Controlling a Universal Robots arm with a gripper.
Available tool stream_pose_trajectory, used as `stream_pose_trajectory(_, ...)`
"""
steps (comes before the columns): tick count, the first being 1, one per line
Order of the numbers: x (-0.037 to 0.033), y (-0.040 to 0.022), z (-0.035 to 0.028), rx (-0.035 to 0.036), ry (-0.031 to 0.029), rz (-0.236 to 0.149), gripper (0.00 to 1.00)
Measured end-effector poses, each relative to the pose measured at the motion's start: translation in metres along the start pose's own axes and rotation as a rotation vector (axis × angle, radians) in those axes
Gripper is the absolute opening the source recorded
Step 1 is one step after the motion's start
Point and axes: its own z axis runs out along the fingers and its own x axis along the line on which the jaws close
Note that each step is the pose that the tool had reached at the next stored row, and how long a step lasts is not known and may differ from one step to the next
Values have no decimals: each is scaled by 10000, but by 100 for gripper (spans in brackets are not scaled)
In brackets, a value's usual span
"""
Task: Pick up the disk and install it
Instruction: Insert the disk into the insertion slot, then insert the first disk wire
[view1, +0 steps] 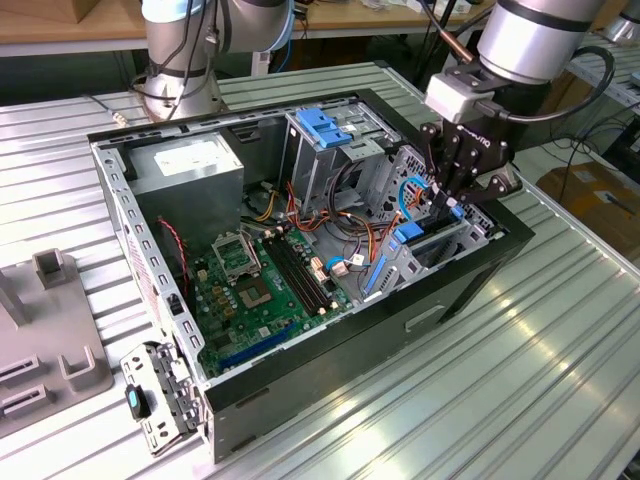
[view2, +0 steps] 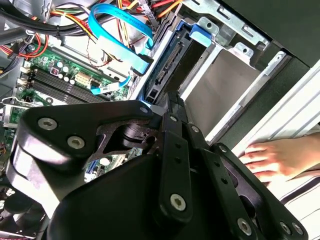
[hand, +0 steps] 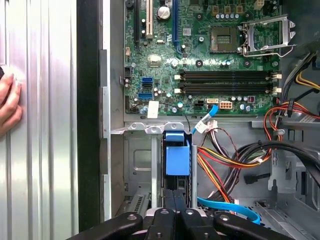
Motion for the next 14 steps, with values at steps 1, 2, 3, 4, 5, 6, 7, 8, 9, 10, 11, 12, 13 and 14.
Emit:
stream_pose_trajectory(1, 0, 0, -1, 0, 1, 0, 11)
stream_pose_trajectory(2, 0, 0, -1, 0, 0, 0, 11)
stream_pose_trajectory(3, 0, 0, -2, 0, 1, 0, 11)
stream_pose_trajectory(4, 2, 0, -28, 0, 4, 0, 11)
stream_pose_trajectory(5, 6, 0, -81, 0, 4, 0, 11)
stream_pose_trajectory(6, 8, 0, -114, 0, 6, 0, 11)
stream_pose_trajectory(7, 9, -1, -125, 0, 4, 0, 11)
stream_pose_trajectory(8, 9, -1, -125, 0, 4, 0, 11)
stream_pose_trajectory(9, 9, -1, -125, 0, 4, 0, 11)
stream_pose_trajectory(10, 9, -1, -127, 0, 16, 0, 11)
stream_pose_trajectory(11, 9, -1, -127, 0, 26, 0, 11)
stream_pose_trajectory(12, 9, -1, -127, 0, 25, 0, 11)
stream_pose_trajectory(13, 9, -1, -127, 0, 26, 0, 11)
stream_pose_trajectory(14, 9, -1, -127, 0, 27, 0, 11)
